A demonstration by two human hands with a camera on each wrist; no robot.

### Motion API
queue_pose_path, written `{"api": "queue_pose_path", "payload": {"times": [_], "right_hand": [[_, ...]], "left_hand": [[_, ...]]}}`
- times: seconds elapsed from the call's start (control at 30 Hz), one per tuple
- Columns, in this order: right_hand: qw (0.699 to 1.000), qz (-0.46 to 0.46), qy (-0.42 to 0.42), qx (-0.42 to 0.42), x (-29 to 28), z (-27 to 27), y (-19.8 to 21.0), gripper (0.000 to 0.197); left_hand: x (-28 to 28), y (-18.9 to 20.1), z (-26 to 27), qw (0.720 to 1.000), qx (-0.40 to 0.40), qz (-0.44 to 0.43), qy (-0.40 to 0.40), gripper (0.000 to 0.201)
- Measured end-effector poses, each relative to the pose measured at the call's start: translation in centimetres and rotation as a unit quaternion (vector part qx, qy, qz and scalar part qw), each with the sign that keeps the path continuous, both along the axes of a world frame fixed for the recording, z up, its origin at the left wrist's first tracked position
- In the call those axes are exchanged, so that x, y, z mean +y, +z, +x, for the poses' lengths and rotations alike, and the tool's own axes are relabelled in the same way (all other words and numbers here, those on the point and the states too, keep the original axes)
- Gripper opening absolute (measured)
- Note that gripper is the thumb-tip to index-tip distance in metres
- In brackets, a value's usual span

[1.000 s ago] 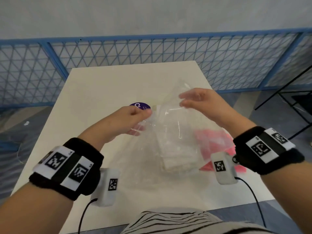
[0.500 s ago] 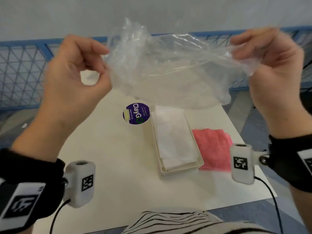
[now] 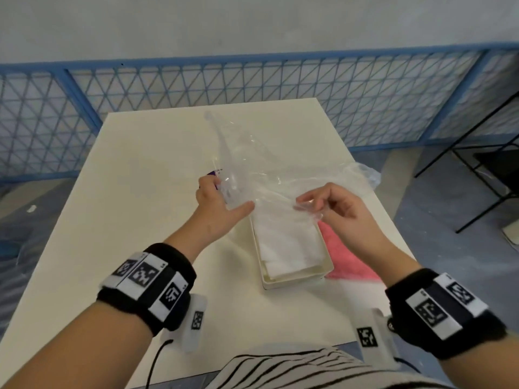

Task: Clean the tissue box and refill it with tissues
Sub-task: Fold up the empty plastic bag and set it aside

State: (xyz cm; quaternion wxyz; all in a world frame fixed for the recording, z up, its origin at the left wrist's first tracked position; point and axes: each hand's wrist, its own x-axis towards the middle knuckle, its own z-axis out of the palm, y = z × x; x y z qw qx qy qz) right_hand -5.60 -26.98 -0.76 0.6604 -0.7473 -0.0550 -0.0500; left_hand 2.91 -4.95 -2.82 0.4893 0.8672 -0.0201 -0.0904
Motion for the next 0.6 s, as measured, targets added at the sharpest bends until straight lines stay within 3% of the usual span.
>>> {"api": "queue_pose_path", "payload": {"times": [0.1,0.17,0.3,0.47,0.6], "right_hand": [[0.999,0.000,0.029,0.016,0.1,-0.8,0.0,0.018],[0.998,-0.048,0.031,-0.007,0.1,-0.9,0.0,0.025],[0.990,-0.130,-0.018,-0.057,-0.3,-0.2,0.4,0.020],[0.984,-0.059,-0.154,-0.070,-3.7,1.6,1.2,0.024],[0.967,0.043,-0.229,-0.099,-6.9,3.3,1.1,0.031]], "left_hand": [[-0.4,-0.1,0.8,0.999,-0.008,-0.014,0.039,0.059],[-0.6,-0.1,1.2,0.999,-0.014,-0.018,0.046,0.054],[-0.9,0.4,1.8,0.997,-0.018,-0.025,0.076,0.036],[2.6,1.0,2.8,0.987,-0.036,-0.062,0.143,0.009],[5.6,1.9,3.1,0.966,-0.016,-0.205,0.155,0.016]]}}
